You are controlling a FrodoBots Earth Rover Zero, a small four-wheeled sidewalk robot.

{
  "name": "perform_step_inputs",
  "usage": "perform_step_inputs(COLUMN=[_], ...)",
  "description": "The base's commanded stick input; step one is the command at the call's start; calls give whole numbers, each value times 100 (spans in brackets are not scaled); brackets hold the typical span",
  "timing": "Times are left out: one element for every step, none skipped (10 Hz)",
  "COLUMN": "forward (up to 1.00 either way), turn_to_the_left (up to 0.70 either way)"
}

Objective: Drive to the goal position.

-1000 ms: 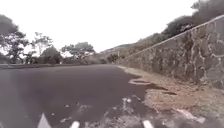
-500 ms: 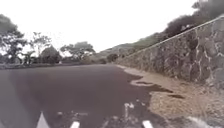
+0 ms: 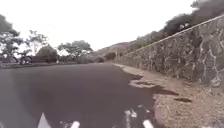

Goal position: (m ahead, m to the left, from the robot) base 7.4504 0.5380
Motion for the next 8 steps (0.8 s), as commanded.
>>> perform_step_inputs(forward=[50,50,50,50,50,50,50,50], turn_to_the_left=[0,0,0,0,0,0,0,0])
